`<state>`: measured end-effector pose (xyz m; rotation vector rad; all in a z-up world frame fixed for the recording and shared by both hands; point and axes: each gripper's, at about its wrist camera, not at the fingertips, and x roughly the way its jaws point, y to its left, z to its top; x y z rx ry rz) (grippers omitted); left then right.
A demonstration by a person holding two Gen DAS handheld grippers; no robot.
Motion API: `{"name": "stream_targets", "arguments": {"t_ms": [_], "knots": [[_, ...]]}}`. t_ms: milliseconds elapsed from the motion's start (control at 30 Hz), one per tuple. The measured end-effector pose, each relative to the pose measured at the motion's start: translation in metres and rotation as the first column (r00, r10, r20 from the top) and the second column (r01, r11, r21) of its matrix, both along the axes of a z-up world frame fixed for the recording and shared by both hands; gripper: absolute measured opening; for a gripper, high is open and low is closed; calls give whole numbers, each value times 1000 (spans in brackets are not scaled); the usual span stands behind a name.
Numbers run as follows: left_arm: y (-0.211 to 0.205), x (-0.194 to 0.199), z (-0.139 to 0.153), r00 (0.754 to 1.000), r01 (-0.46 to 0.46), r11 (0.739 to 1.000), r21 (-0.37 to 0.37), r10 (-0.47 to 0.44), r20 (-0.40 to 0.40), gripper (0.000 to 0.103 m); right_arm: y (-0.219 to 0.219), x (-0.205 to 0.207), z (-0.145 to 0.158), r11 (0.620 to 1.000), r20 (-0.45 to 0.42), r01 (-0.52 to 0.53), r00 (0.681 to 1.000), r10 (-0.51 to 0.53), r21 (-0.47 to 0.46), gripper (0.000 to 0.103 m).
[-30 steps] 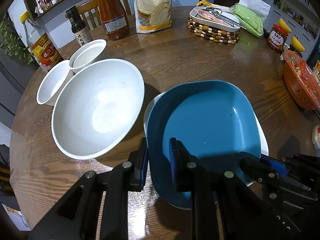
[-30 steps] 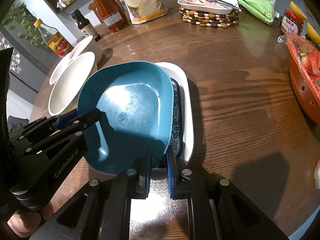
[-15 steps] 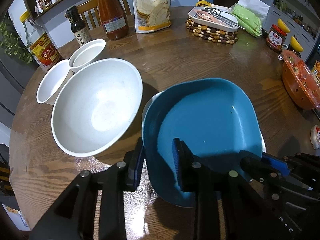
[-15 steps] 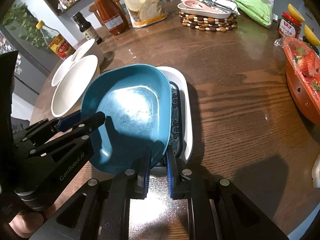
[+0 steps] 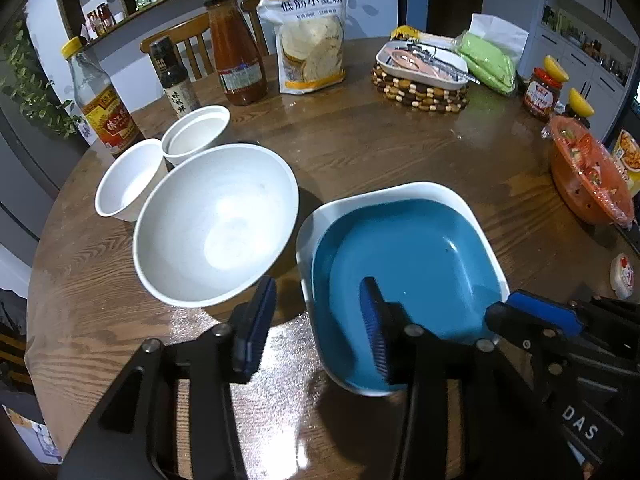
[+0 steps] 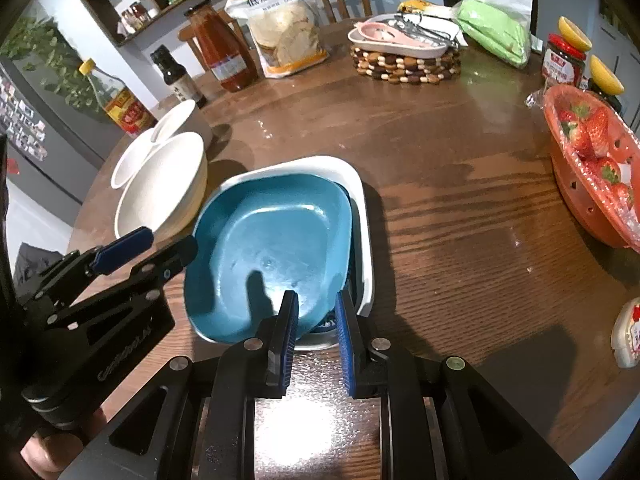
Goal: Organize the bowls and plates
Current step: 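Open both grippers and pull back from the plate stack, then move both grippers to the large white bowl and grasp its rim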
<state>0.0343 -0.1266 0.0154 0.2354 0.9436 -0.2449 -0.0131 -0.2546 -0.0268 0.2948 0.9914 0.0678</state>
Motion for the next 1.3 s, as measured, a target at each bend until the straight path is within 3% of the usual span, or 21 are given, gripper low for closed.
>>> {"name": "stream_targets", "arguments": {"t_ms": [233, 300, 400, 533, 800, 1300], "knots": [[7, -15, 17, 999, -6, 1000, -31, 8, 45, 62, 3, -6, 13, 1000, 41, -9, 999, 8, 23, 22], [10, -19, 22, 998, -13, 999, -38, 15, 56, 67, 6, -8, 17, 1000, 51, -9, 999, 8, 19, 42], [18, -22, 27, 997, -32, 998, -49, 35, 70, 72, 9, -10, 24, 1000, 72, 1, 997, -1, 1, 55], [32, -25, 33, 994, -72, 994, -80, 77, 71, 81, 15, -12, 31, 1000, 87, -2, 996, 2, -4, 58], [67, -28, 38, 987, -141, 981, -130, 150, 65, 82, 32, -14, 39, 999, 98, -14, 995, 17, -35, 58], [159, -24, 33, 939, -337, 917, -211, 345, 1, 82, 76, -4, 43, 993, 92, -78, 992, 86, -85, 58]]}}
